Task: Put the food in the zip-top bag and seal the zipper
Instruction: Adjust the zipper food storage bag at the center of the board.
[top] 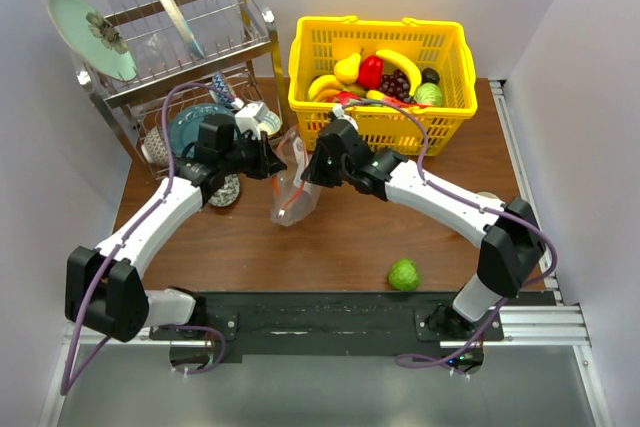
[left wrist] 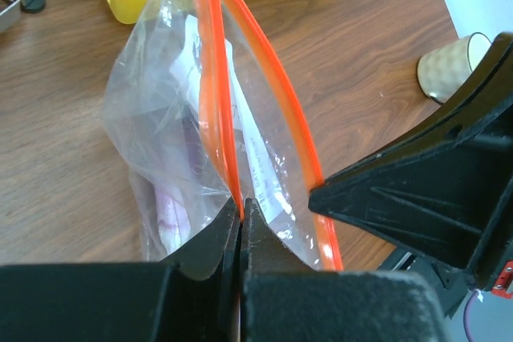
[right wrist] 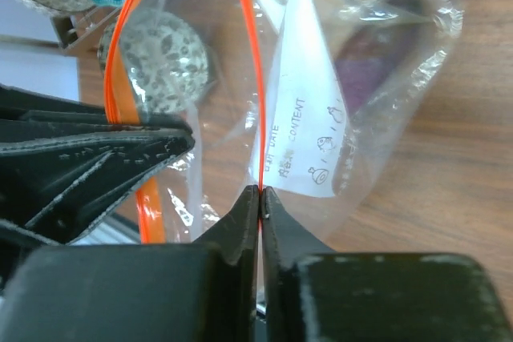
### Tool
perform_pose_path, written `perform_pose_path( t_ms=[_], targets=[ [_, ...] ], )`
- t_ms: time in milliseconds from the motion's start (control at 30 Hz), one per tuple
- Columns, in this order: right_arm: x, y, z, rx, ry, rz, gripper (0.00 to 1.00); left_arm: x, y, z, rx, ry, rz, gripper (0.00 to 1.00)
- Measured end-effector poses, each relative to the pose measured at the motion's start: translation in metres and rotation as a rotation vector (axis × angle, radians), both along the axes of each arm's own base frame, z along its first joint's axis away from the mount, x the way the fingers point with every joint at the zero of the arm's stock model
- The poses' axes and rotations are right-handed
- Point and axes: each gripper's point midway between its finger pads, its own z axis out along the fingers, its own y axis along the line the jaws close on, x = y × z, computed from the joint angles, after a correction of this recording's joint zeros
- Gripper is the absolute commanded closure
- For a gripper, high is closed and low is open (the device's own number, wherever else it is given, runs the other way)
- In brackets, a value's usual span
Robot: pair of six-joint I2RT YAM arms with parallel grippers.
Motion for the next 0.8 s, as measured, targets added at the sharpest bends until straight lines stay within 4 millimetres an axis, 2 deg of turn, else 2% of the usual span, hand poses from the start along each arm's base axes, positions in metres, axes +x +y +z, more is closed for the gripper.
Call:
perform_pose_path(
  t_ms=[100, 267, 400, 500, 567, 600, 633, 700, 733, 767, 800],
  targets=[
    [0.005, -0.001, 0.007, -0.042, -0.007, 0.001, 1.00, 0.001, 0.003, 0.001, 0.019, -0.008, 0.012, 1.00],
    [0.020, 0.008, 0.043, -0.081, -0.069, 0.027, 1.00, 0.009, 0.014, 0.019, 0.062, -0.048, 0.066, 1.00],
    [0.026, 0.022, 0.076, -0.095, -0.128, 0.058, 1.00, 0.027, 0.047, 0.060, 0.189, -0.126, 0.233, 1.00],
    [0.022, 0.046, 0.091, -0.068, -0.152, 0.117, 1.00, 0.036, 0.081, 0.101, 0.291, -0.195, 0.390, 1.00],
    [0.015, 0.057, 0.089, -0.058, -0.142, 0.157, 1.00, 0.039, 0.099, 0.129, 0.332, -0.248, 0.480, 1.00],
    [0.010, 0.059, 0.082, -0.069, -0.128, 0.175, 1.00, 0.038, 0.108, 0.141, 0.358, -0.274, 0.521, 1.00],
    [0.007, 0.060, 0.075, -0.078, -0.114, 0.185, 1.00, 0.037, 0.112, 0.145, 0.371, -0.282, 0.539, 1.00],
    [0.004, 0.050, 0.057, -0.103, -0.088, 0.189, 1.00, 0.034, 0.114, 0.145, 0.408, -0.289, 0.557, 1.00],
    [0.001, 0.036, 0.042, -0.130, -0.060, 0.180, 1.00, 0.034, 0.110, 0.140, 0.428, -0.283, 0.546, 1.00],
    [-0.002, 0.018, 0.022, -0.157, -0.027, 0.164, 1.00, 0.034, 0.104, 0.131, 0.443, -0.274, 0.525, 1.00],
    [0.002, 0.008, 0.016, -0.168, -0.015, 0.145, 1.00, 0.033, 0.096, 0.118, 0.457, -0.258, 0.499, 1.00]
  ],
)
